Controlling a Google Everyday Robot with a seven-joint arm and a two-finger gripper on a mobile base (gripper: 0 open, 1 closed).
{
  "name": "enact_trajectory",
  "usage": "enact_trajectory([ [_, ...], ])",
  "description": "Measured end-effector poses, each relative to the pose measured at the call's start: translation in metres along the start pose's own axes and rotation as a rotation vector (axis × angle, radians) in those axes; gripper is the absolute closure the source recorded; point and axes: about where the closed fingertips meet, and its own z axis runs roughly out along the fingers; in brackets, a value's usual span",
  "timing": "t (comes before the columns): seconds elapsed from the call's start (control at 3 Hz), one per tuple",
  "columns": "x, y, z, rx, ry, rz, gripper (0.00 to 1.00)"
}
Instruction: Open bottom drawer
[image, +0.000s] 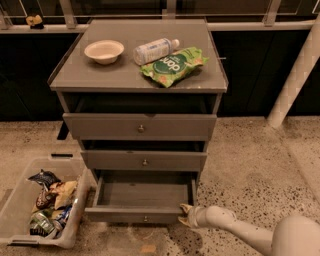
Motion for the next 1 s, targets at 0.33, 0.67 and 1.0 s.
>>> enact_trajectory([
  [0.33, -0.005, 0.013, 0.003, 0.005, -0.019, -0.009, 1.0],
  [0.67, -0.007, 0.012, 0.0, 0.005, -0.019, -0.009, 1.0],
  [1.0, -0.004, 0.022, -0.002, 0.002, -0.024, -0.005, 1.0],
])
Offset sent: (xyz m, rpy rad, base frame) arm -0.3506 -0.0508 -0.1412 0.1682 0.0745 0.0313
